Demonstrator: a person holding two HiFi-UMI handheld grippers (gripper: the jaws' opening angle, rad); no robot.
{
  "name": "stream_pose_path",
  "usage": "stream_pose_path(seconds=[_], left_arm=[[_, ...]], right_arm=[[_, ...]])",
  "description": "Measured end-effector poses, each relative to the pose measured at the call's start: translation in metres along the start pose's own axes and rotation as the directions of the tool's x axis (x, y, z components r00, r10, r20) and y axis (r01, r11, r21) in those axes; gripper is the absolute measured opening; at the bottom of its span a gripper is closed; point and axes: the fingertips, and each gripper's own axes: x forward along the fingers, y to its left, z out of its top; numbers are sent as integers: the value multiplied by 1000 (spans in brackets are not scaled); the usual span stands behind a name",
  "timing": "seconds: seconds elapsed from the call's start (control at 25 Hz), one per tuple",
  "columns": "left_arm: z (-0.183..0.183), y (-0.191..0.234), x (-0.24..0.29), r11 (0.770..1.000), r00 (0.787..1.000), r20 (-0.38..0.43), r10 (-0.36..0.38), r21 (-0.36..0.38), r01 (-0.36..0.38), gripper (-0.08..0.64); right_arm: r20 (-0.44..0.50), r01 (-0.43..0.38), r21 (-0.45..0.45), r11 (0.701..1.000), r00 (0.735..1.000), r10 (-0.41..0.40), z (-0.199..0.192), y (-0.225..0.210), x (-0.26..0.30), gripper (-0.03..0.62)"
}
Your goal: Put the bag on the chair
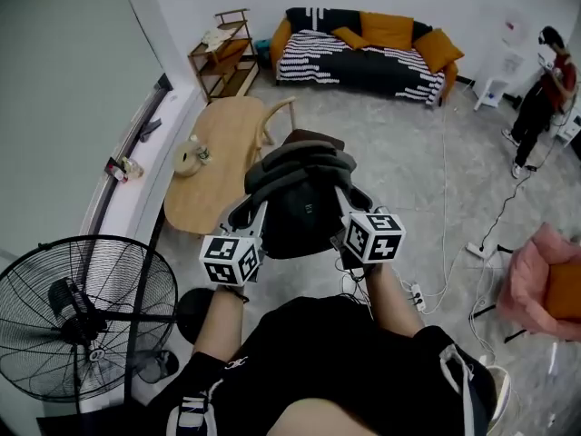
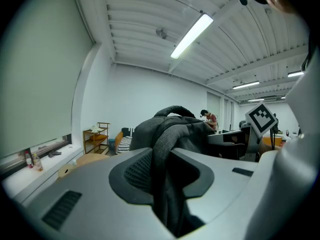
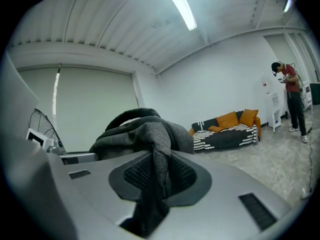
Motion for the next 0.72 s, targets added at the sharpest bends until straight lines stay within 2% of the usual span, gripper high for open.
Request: stream_pose_path(seconds=[0.32,0.72], left_arm=[[8,-29,63,999,999,17,43,0,-43,103],[16,-34,125,999,999,8,33,21,-33,103]], right_arm=[[15,-77,-28,997,997,77,26,-66,17,97],[3,-73,-65,995,997,73,48,-115,50,96]])
